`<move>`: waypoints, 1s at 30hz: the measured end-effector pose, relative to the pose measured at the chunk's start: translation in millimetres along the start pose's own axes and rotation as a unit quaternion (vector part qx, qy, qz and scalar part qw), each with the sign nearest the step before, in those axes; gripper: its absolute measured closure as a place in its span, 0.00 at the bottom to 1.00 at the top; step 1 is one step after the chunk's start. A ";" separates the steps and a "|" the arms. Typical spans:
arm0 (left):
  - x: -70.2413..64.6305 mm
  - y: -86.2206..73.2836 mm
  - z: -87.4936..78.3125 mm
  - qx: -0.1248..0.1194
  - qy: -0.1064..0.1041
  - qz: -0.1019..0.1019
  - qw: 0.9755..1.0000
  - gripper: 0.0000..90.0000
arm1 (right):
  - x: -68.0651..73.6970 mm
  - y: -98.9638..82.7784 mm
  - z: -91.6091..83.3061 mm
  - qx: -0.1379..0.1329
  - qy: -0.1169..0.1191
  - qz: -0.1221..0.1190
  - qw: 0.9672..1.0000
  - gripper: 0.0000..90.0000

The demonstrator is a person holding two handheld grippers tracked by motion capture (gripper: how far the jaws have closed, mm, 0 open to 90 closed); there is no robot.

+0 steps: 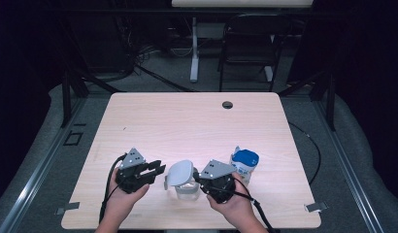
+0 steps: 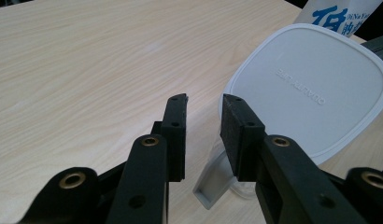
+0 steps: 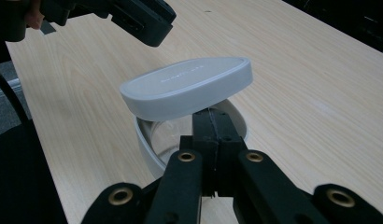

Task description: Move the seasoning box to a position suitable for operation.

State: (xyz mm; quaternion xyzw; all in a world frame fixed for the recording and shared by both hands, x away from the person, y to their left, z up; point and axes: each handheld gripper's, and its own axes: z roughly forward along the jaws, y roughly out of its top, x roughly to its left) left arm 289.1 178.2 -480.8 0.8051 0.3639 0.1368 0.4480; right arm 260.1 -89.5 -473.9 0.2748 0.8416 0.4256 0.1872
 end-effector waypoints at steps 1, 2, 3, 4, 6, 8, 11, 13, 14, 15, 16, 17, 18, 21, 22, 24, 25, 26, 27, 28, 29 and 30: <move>0.1 0.5 -1.2 -0.004 -0.002 -0.003 1.000 0.78 | 0.1 0.6 -0.1 0.000 0.000 -0.001 1.000 1.00; 0.1 0.5 -1.2 -0.004 -0.002 -0.003 1.000 0.78 | 0.1 0.6 -0.1 0.000 0.000 -0.001 1.000 1.00; 0.0 1.3 -3.0 -0.007 -0.003 -0.004 1.000 0.77 | 0.9 2.1 0.0 0.001 0.001 -0.002 1.000 1.00; 0.0 1.3 -3.0 -0.007 -0.003 -0.004 1.000 0.77 | 0.9 2.1 0.0 0.001 0.001 -0.002 1.000 1.00; -0.2 1.6 -4.0 -0.008 -0.002 -0.003 1.000 0.77 | 1.4 3.5 0.3 -0.001 0.001 -0.003 1.000 1.00; 0.0 1.1 -3.9 -0.006 -0.002 -0.003 1.000 0.77 | 1.9 5.2 0.3 -0.003 0.002 -0.005 1.000 1.00; 0.6 0.1 -2.9 -0.002 -0.003 -0.004 1.000 0.77 | 3.1 8.1 0.1 -0.004 0.002 -0.006 1.000 1.00; 0.4 0.0 -2.6 -0.001 -0.003 -0.004 1.000 0.77 | 3.5 9.7 -0.5 -0.006 0.003 -0.008 1.000 1.00; 0.3 -0.1 -2.4 -0.001 -0.004 -0.003 1.000 0.77 | 3.5 9.7 -0.5 -0.006 0.003 -0.008 1.000 1.00; 0.2 -0.2 -1.9 0.002 -0.005 -0.001 1.000 0.77 | 3.8 11.3 -1.1 -0.005 0.001 -0.010 1.000 1.00; 0.2 -0.2 -1.9 0.002 -0.005 -0.001 1.000 0.77 | 3.8 11.3 -1.1 -0.005 0.001 -0.010 1.000 1.00; -0.2 -0.6 -1.1 0.004 -0.006 -0.001 1.000 0.77 | 4.1 12.3 -1.1 -0.007 0.002 -0.011 1.000 1.00; -0.4 -0.8 -0.9 0.005 -0.006 -0.002 1.000 0.77 | 4.3 13.1 -1.6 -0.005 0.002 -0.012 1.000 1.00; -0.5 -1.1 -0.6 0.007 -0.007 -0.001 1.000 0.78 | 4.7 14.9 -2.1 -0.006 0.002 -0.014 1.000 1.00; -0.5 -1.1 -0.6 0.007 -0.007 -0.001 1.000 0.78 | 4.7 14.9 -2.1 -0.006 0.002 -0.014 1.000 1.00; -0.3 -1.3 -0.7 0.008 -0.007 -0.001 1.000 0.78 | 5.4 16.0 -1.9 -0.008 0.002 -0.014 1.000 1.00; 0.3 -1.6 -0.8 0.008 -0.007 -0.002 1.000 0.78 | 6.0 17.3 -1.7 -0.008 0.003 -0.016 1.000 1.00; 0.3 -1.6 -0.8 0.008 -0.007 -0.002 1.000 0.78 | 6.0 17.3 -1.7 -0.008 0.003 -0.016 1.000 1.00; 0.9 -1.9 -0.9 0.009 -0.006 -0.003 1.000 0.78 | 6.5 17.8 -1.5 -0.009 0.003 -0.015 1.000 1.00; 1.9 -2.3 -0.8 0.009 -0.006 -0.004 1.000 0.78 | 6.9 19.2 -1.4 -0.009 0.005 -0.018 1.000 1.00; 1.9 -2.3 -0.8 0.009 -0.006 -0.004 1.000 0.78 | 6.9 19.2 -1.4 -0.009 0.005 -0.018 1.000 1.00; 2.3 -2.7 -0.7 0.009 -0.006 -0.006 1.000 0.78 | 7.4 19.9 -1.3 -0.009 0.005 -0.019 1.000 1.00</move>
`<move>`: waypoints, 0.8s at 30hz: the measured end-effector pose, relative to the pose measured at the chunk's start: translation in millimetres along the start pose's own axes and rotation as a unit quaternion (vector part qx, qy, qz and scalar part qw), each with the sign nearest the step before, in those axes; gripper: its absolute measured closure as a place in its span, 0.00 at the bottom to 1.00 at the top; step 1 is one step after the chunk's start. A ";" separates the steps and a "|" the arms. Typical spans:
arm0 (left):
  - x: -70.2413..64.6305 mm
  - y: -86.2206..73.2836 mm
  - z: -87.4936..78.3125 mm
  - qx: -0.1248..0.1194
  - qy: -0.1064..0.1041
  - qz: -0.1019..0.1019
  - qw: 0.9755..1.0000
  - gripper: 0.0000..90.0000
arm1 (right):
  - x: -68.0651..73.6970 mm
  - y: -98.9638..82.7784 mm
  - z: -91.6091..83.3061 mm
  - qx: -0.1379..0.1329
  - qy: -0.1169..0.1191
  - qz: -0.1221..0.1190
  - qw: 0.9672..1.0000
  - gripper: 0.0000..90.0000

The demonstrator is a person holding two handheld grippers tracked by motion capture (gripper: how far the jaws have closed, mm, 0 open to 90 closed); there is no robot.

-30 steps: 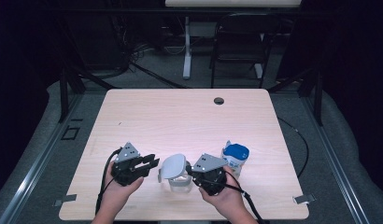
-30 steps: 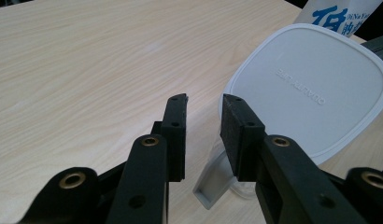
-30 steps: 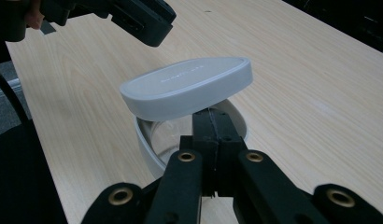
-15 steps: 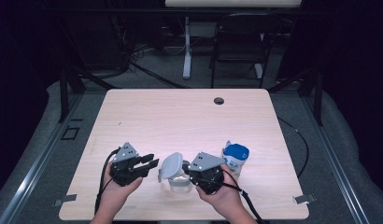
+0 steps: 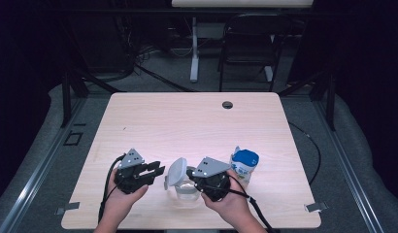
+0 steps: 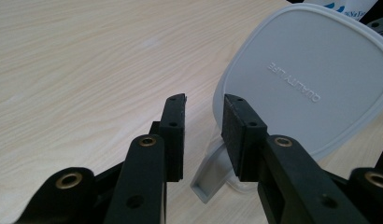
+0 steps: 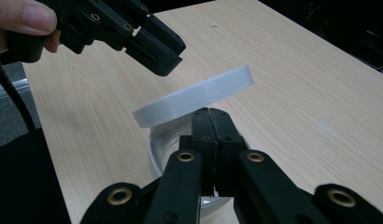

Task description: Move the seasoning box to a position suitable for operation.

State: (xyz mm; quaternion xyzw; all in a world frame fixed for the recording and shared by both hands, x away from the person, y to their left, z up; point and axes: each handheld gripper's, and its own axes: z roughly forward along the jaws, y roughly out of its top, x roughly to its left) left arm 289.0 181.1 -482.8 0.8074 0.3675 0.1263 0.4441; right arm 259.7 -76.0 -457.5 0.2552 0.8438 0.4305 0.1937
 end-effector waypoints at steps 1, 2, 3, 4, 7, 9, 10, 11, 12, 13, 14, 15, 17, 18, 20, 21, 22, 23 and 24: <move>0.9 -0.3 -0.1 0.000 0.000 -0.001 1.000 0.78 | 0.9 1.4 0.2 -0.001 0.000 -0.001 1.000 1.00; 0.9 -0.3 -0.1 0.000 0.000 -0.001 1.000 0.78 | 1.2 2.2 0.1 0.000 0.001 -0.002 1.000 1.00; 1.7 -0.6 -0.4 0.000 0.001 -0.002 1.000 0.78 | 1.5 2.7 0.4 -0.001 0.002 -0.003 1.000 1.00; 1.7 -0.6 -0.4 0.000 0.001 -0.002 1.000 0.78 | 1.5 2.7 0.4 -0.001 0.002 -0.003 1.000 1.00; 3.6 -1.1 -1.0 -0.002 0.003 -0.005 1.000 0.77 | 2.3 4.6 0.7 -0.001 0.003 -0.005 1.000 1.00; 5.9 -1.6 -2.4 -0.005 0.002 -0.012 1.000 0.75 | 3.2 6.6 0.9 -0.003 0.002 -0.007 1.000 1.00; 5.9 -1.6 -2.4 -0.005 0.002 -0.012 1.000 0.75 | 3.2 6.6 0.9 -0.003 0.002 -0.007 1.000 1.00; 7.7 -1.8 -3.6 -0.008 0.004 -0.015 1.000 0.74 | 3.9 7.7 1.2 -0.003 0.001 -0.007 1.000 1.00; 7.7 -1.8 -3.6 -0.008 0.004 -0.015 1.000 0.74 | 3.9 7.7 1.2 -0.003 0.001 -0.007 1.000 1.00; 9.3 -1.8 -4.9 -0.008 0.007 -0.016 1.000 0.73 | 4.1 8.3 1.7 -0.004 0.003 -0.007 1.000 1.00; 9.6 -2.1 -5.0 -0.010 0.009 -0.019 1.000 0.73 | 4.0 8.5 1.8 -0.003 0.003 -0.008 1.000 1.00; 9.6 -2.1 -5.0 -0.010 0.009 -0.019 1.000 0.72 | 3.8 8.8 2.0 -0.002 0.003 -0.008 1.000 1.00; 11.1 -3.0 -4.7 -0.011 0.012 -0.022 1.000 0.71 | 3.6 9.3 2.2 -0.003 0.002 -0.007 1.000 1.00; 11.5 -3.5 -4.3 -0.011 0.012 -0.023 1.000 0.71 | 3.6 9.3 2.2 -0.003 0.002 -0.007 1.000 1.00; 12.2 -4.7 -2.8 -0.007 0.013 -0.025 1.000 0.71 | 3.1 9.9 2.3 -0.004 0.002 -0.005 1.000 0.99; 13.0 -5.2 -2.1 -0.004 0.014 -0.024 1.000 0.71 | 2.3 10.8 2.1 -0.004 0.003 -0.005 1.000 0.99; 13.0 -5.2 -2.1 -0.004 0.014 -0.024 1.000 0.71 | 2.3 10.8 2.1 -0.004 0.003 -0.005 1.000 0.99; 13.6 -5.6 -2.3 -0.005 0.015 -0.027 1.000 0.71 | 2.2 12.0 1.5 -0.005 0.003 -0.004 1.000 0.99; 14.2 -5.7 -2.6 -0.005 0.017 -0.027 0.999 0.70 | 2.1 12.4 1.5 -0.007 0.002 -0.005 1.000 0.99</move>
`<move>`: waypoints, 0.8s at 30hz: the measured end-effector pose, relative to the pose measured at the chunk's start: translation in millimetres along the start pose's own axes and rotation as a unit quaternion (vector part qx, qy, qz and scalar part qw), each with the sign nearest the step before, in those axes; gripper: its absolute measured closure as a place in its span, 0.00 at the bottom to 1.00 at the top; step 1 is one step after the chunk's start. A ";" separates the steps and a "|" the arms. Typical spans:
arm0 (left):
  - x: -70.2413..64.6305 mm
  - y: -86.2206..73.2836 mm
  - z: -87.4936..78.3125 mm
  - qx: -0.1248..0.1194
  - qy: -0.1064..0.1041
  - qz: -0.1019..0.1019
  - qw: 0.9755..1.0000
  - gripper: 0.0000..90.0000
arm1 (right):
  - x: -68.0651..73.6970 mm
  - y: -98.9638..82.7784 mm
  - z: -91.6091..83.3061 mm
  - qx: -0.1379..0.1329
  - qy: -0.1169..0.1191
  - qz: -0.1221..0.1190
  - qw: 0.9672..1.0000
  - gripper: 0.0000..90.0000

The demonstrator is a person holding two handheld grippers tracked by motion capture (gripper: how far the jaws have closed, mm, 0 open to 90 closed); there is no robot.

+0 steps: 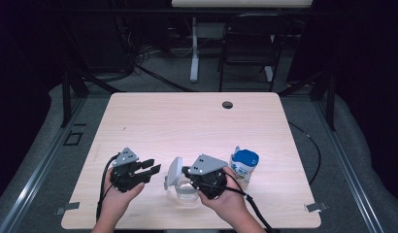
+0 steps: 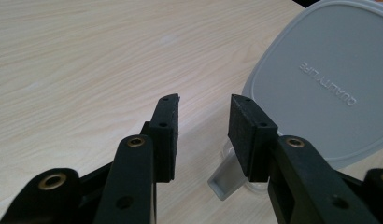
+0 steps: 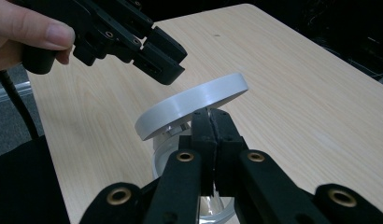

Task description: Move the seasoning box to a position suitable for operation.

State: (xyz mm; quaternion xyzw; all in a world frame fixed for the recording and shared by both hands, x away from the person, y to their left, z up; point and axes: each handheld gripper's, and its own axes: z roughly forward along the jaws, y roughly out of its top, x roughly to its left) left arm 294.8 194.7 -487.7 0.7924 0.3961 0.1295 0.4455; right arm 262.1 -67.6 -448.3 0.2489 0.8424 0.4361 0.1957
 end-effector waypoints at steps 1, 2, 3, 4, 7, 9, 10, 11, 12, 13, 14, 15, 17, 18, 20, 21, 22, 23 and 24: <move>0.6 -0.3 -0.1 -0.001 0.000 -0.002 1.000 0.70 | -0.2 0.5 -0.1 0.001 0.001 -0.001 1.000 1.00; 1.3 -0.4 -0.3 -0.002 0.001 -0.002 1.000 0.70 | -0.1 0.9 -0.1 0.001 0.000 0.000 1.000 0.99; 1.7 -0.7 -0.4 -0.002 0.002 -0.004 1.000 0.70 | 0.0 1.2 0.2 0.000 0.000 0.001 1.000 0.99; 1.7 -0.7 -0.4 -0.002 0.002 -0.004 1.000 0.70 | 0.0 1.2 0.2 0.000 0.000 0.001 1.000 0.99; 2.7 -1.1 -0.3 -0.001 0.001 -0.005 1.000 0.70 | 0.3 2.1 1.4 0.002 0.001 0.000 1.000 0.99; 2.8 -1.3 -0.3 -0.001 0.001 -0.007 1.000 0.70 | 0.6 2.6 2.3 0.002 0.002 -0.001 1.000 0.99; 2.8 -1.3 -0.3 -0.001 0.001 -0.007 1.000 0.70 | 1.0 3.0 2.9 0.000 0.002 0.000 1.000 1.00; 3.2 -1.4 -0.4 -0.001 0.002 -0.006 1.000 0.70 | 1.2 3.4 3.2 0.000 0.002 -0.001 1.000 0.99; 3.2 -1.4 -0.4 -0.001 0.002 -0.006 1.000 0.70 | 1.2 3.4 3.2 0.000 0.002 -0.001 1.000 0.99; 3.7 -1.5 -0.7 -0.001 0.001 -0.007 1.000 0.70 | 1.9 4.5 4.0 0.000 0.004 -0.002 1.000 0.99; 3.7 -1.5 -0.7 -0.001 0.001 -0.007 1.000 0.70 | 2.1 5.0 4.1 -0.001 0.004 -0.002 1.000 0.99; 4.2 -1.6 -0.8 -0.002 0.002 -0.009 1.000 0.70 | 2.5 5.7 4.5 -0.002 0.005 -0.002 1.000 0.99; 5.0 -1.8 -1.0 0.000 0.002 -0.009 1.000 0.70 | 3.2 7.3 4.7 -0.005 0.006 -0.001 1.000 0.99; 5.0 -1.8 -1.0 0.000 0.002 -0.009 1.000 0.70 | 3.2 7.3 4.7 -0.005 0.006 -0.001 1.000 0.99; 6.0 -2.4 -1.0 0.000 0.003 -0.010 1.000 0.70 | 4.6 9.4 5.2 -0.008 0.009 -0.002 1.000 0.99; 6.5 -2.6 -1.0 -0.001 0.004 -0.011 1.000 0.70 | 4.8 9.7 5.6 -0.009 0.011 -0.002 1.000 0.99; 6.5 -2.6 -1.0 -0.001 0.004 -0.011 1.000 0.70 | 4.9 9.8 5.8 -0.009 0.011 -0.002 1.000 0.99; 7.1 -3.0 -1.1 -0.001 0.004 -0.013 1.000 0.70 | 4.7 9.8 5.9 -0.008 0.011 -0.002 1.000 0.99; 7.1 -3.0 -1.1 -0.001 0.004 -0.013 1.000 0.70 | 4.7 9.8 5.9 -0.008 0.011 -0.002 1.000 0.99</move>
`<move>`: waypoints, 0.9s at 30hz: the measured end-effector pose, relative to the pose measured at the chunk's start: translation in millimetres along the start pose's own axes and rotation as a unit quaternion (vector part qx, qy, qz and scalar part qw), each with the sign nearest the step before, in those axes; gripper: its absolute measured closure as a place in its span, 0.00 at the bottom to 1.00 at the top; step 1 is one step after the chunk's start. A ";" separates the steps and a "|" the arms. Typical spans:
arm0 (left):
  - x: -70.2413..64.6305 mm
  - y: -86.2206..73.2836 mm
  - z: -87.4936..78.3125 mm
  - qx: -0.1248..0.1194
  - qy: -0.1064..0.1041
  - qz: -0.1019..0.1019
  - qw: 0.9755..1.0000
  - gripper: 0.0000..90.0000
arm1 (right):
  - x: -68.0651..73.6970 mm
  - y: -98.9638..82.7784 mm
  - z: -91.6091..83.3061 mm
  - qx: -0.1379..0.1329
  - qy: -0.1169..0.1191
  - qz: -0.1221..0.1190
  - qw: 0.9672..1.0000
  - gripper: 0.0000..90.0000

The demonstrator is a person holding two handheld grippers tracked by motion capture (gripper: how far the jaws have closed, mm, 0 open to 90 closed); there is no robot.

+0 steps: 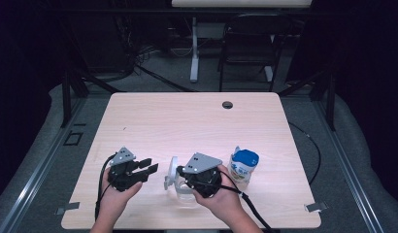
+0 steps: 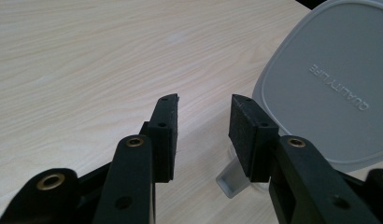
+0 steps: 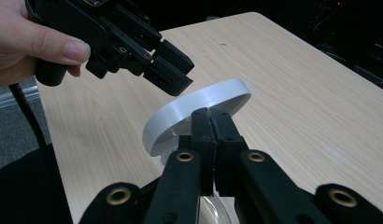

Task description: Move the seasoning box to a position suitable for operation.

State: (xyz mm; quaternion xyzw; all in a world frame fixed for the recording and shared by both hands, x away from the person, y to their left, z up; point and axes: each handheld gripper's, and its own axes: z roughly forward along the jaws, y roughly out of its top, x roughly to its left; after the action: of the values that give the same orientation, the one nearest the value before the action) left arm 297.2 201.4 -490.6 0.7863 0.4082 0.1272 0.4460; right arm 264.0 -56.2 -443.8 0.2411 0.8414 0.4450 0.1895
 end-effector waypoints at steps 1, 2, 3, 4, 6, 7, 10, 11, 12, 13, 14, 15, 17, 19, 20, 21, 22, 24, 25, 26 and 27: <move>0.0 -0.3 0.7 0.001 0.001 0.001 1.000 0.70 | -0.4 0.3 0.1 -0.004 0.000 0.004 1.000 0.99; 0.0 -0.3 0.7 0.001 0.001 0.001 1.000 0.70 | -0.4 0.3 0.1 -0.004 0.000 0.004 1.000 0.99; -0.4 -0.2 1.0 0.001 0.001 0.001 1.000 0.70 | -0.7 0.9 0.0 -0.005 0.004 0.004 1.000 0.99; -0.4 -0.2 1.0 0.001 0.001 0.001 1.000 0.70 | -0.7 0.9 0.0 -0.005 0.004 0.004 1.000 0.99; -0.3 -0.1 0.5 0.001 0.001 0.001 1.000 0.70 | -0.1 1.6 0.3 -0.005 0.002 0.003 1.000 0.99; 0.2 -0.2 0.1 0.000 0.001 -0.001 1.000 0.70 | 0.3 1.9 0.4 -0.004 0.002 0.001 1.000 0.99; 0.9 -0.6 0.0 -0.001 0.002 -0.003 1.000 0.70 | 0.2 1.6 0.4 -0.003 0.002 0.002 1.000 0.99; 0.9 -0.6 0.0 -0.001 0.002 -0.003 1.000 0.70 | 0.2 1.6 0.4 -0.003 0.002 0.002 1.000 0.99; 1.4 -0.8 -0.1 -0.001 0.002 -0.003 1.000 0.70 | 0.2 1.4 0.3 -0.004 0.000 0.002 1.000 0.99; 1.5 -0.8 -0.1 -0.002 0.002 -0.003 1.000 0.70 | 0.2 1.4 0.1 -0.005 0.001 0.003 1.000 0.98; 1.8 -0.8 -0.2 -0.002 0.002 -0.003 1.000 0.70 | 0.2 1.5 -0.2 -0.004 0.000 0.002 1.000 0.98; 2.2 -0.8 -0.5 -0.002 0.002 -0.002 1.000 0.70 | 0.3 1.3 -0.6 -0.005 0.001 0.003 1.000 0.98; 2.5 -1.0 -0.8 -0.002 0.003 -0.003 1.000 0.70 | 0.4 1.0 -1.6 -0.005 0.000 0.001 1.000 0.97; 3.2 -1.3 -1.1 -0.003 0.005 -0.003 1.000 0.70 | 0.3 0.1 -2.8 -0.007 -0.002 0.001 1.000 0.97; 3.7 -1.4 -1.4 -0.002 0.003 -0.004 1.000 0.70 | 0.0 -0.4 -3.7 -0.006 -0.003 0.001 1.000 0.96; 3.8 -1.6 -1.6 -0.002 0.003 -0.006 1.000 0.70 | -0.4 -1.2 -4.4 -0.007 -0.004 0.001 1.000 0.96; 3.8 -1.6 -1.6 -0.002 0.003 -0.006 1.000 0.70 | -0.4 -1.2 -4.4 -0.007 -0.004 0.001 1.000 0.96; 4.3 -2.0 -1.5 -0.004 0.004 -0.006 1.000 0.70 | -1.0 -3.1 -6.3 -0.007 -0.005 0.003 1.000 0.95; 5.0 -2.2 -1.8 -0.004 0.004 -0.006 1.000 0.70 | -2.6 -5.6 -8.9 -0.007 -0.005 0.002 1.000 0.93; 5.0 -2.2 -1.8 -0.004 0.004 -0.006 1.000 0.70 | -2.6 -5.6 -8.9 -0.007 -0.005 0.002 1.000 0.93; 5.3 -2.3 -1.7 -0.003 0.004 -0.006 1.000 0.70 | -5.0 -8.7 -11.0 -0.007 -0.003 0.007 1.000 0.92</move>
State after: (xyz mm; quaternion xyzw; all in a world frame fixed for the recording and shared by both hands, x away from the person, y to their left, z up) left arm 298.4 207.1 -492.3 0.7817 0.4144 0.1290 0.4479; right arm 260.1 -70.5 -444.7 0.2474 0.8356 0.4518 0.1908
